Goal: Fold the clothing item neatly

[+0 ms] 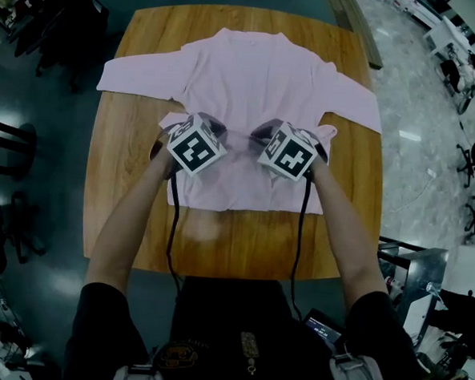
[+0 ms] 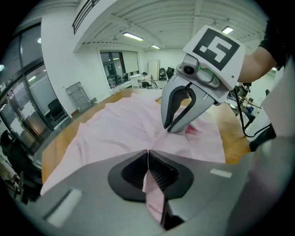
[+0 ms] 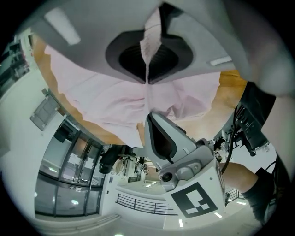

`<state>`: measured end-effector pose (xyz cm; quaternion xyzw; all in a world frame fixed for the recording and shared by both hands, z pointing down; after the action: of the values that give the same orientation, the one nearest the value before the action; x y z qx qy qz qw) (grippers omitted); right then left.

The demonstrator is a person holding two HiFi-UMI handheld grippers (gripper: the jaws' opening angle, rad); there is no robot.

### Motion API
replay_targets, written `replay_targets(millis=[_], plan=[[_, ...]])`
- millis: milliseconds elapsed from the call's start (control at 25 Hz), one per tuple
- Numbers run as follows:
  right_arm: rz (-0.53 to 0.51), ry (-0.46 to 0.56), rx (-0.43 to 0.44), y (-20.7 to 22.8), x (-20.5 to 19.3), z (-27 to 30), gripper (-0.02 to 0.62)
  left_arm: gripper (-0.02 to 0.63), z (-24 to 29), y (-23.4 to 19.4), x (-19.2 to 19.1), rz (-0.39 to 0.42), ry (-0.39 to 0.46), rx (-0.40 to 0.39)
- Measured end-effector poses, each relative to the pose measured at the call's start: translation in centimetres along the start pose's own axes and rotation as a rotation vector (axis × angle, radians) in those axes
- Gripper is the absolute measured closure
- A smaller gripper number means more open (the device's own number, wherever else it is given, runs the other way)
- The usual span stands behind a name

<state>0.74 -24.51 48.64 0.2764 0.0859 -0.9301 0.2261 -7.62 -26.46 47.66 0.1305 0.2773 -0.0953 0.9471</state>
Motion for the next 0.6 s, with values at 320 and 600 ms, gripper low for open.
replay_targets(millis=[320, 600], plan=[[0.096, 0.003, -0.013, 5.5, 1.4, 1.8, 0.571, 0.591, 2.6, -5.5, 1.4, 0.029, -0.033, 0.069], [0.116, -0.041, -0.022, 9.6, 1.2, 5.6, 0.571, 0.591, 7.6, -9.1, 0.3, 0.04, -0.096, 0.073]])
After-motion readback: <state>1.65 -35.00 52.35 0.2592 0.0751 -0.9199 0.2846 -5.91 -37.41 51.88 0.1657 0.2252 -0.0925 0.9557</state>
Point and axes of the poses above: the fingertips, and each gripper's own axes: z forward along the fingers, y to its right, x out of its top, the point moved 4 cm from there along -z, backward along the fingers, and after that the axes turned 8 degrees about z, right-handed, at the moved point
